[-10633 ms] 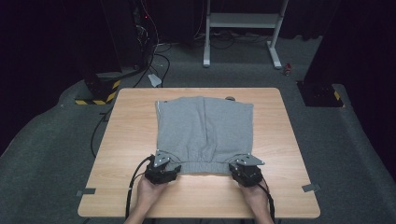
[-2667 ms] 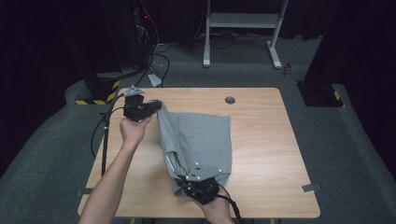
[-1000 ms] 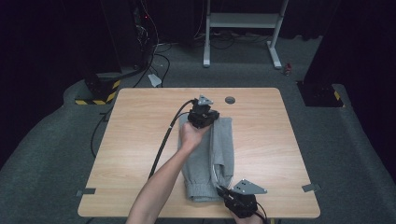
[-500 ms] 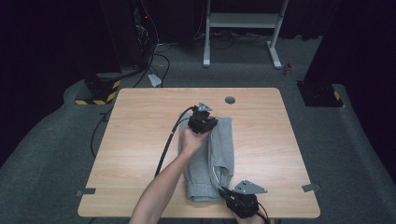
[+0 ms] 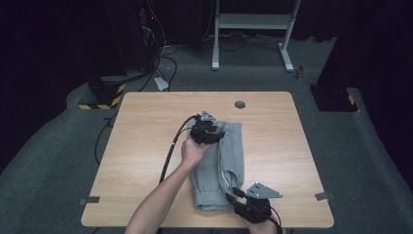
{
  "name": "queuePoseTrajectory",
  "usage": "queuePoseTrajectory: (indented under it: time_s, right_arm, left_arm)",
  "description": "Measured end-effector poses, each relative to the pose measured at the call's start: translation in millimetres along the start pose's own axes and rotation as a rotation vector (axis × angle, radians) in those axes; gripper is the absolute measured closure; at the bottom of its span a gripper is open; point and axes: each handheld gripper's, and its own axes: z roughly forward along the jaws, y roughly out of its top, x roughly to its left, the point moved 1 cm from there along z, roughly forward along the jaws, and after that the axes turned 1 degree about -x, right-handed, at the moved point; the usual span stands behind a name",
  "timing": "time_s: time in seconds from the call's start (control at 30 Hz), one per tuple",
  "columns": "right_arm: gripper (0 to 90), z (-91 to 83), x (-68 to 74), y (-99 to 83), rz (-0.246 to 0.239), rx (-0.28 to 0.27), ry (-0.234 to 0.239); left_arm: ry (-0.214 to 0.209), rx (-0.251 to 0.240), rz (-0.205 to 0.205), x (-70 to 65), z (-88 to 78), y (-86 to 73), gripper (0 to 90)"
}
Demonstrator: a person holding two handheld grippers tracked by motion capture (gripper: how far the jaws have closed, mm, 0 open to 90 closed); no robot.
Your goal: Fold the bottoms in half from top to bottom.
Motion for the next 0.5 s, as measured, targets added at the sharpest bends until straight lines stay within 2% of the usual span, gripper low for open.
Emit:
queuePoseTrajectory:
  time_s: [0.07, 0.23, 0.3, 0.4, 0.43, 0.5]
  right_arm:
    - [62.5, -2.0, -0.2, 3.4, -0.008, -0.013, -0.004]
    - [62.7, -5.0, -3.9, 9.7, -0.005, -0.028, -0.019]
    - [63.5, -4.7, -5.0, 11.1, -0.009, -0.028, -0.022]
    - [69.8, -3.1, -6.3, 18.4, -0.032, -0.036, -0.03]
    - [69.8, -3.1, -6.3, 18.4, -0.032, -0.036, -0.03]
    - [75.8, 1.7, -4.9, 24.7, -0.065, -0.028, -0.039]
  left_arm:
    - [-0.001, -0.006, -0.003, -0.1, -5.9, -3.7, 52.1]
    - [0.024, 0.013, 0.037, -2.7, -21.2, -18.7, 49.5]
    - [0.029, 0.015, 0.042, -3.2, -23.8, -22.5, 48.4]
    - [0.036, 0.033, 0.056, -6.7, -34.2, -39.4, 47.4]
    - [0.036, 0.033, 0.056, -6.7, -34.2, -39.4, 47.3]
    - [0.03, 0.037, 0.054, -9.5, -43.3, -53.7, 46.9]
